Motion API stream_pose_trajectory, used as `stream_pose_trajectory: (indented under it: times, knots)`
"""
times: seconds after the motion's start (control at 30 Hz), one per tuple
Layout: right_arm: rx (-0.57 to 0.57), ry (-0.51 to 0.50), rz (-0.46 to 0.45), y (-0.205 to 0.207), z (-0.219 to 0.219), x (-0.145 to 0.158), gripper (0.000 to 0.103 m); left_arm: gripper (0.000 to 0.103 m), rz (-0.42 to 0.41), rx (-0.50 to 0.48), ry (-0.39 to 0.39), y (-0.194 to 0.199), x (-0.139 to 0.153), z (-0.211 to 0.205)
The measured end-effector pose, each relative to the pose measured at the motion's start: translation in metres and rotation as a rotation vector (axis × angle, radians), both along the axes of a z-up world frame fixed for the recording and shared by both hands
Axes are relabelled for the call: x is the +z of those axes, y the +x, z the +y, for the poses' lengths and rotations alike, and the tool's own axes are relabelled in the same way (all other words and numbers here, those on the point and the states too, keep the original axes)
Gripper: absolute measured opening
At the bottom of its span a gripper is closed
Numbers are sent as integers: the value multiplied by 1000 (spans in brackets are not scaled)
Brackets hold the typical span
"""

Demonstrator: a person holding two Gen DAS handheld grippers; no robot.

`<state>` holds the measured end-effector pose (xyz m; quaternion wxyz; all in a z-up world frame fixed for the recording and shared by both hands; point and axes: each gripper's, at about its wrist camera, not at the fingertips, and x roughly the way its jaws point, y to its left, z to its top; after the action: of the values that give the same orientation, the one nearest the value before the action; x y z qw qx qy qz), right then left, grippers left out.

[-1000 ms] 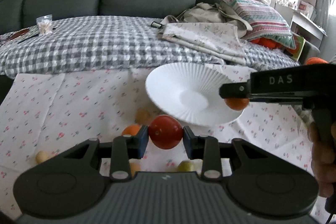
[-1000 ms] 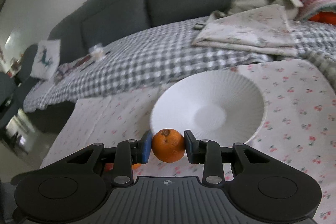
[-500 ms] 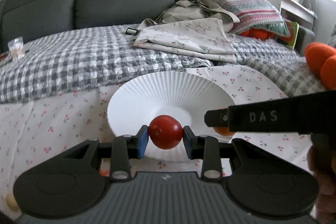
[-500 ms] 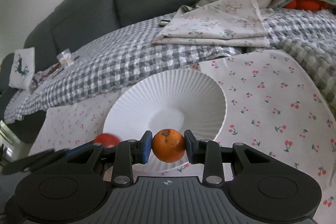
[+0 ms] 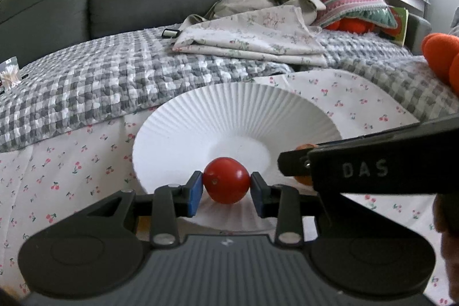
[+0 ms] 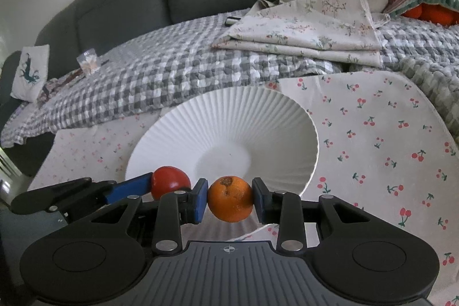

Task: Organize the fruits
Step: 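Carry both fruits over the white bowl and open both tools to drop them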

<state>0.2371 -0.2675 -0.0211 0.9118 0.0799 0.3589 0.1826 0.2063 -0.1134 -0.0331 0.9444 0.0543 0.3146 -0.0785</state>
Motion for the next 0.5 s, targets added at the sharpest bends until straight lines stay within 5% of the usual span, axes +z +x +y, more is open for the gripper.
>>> stream_pose_trajectory:
  times: [0.13, 0.23, 0.5]
  knots:
    - [-6, 12, 17, 2, -2, -3, 37, 45, 0, 6, -3, -1, 0, 2]
    - [-24, 40, 18, 1, -6, -2, 68, 63, -28, 7, -3, -4, 3, 5]
    - [-92, 112, 13, -1, -26, 15, 69, 68, -25, 16, -38, -12, 12, 19]
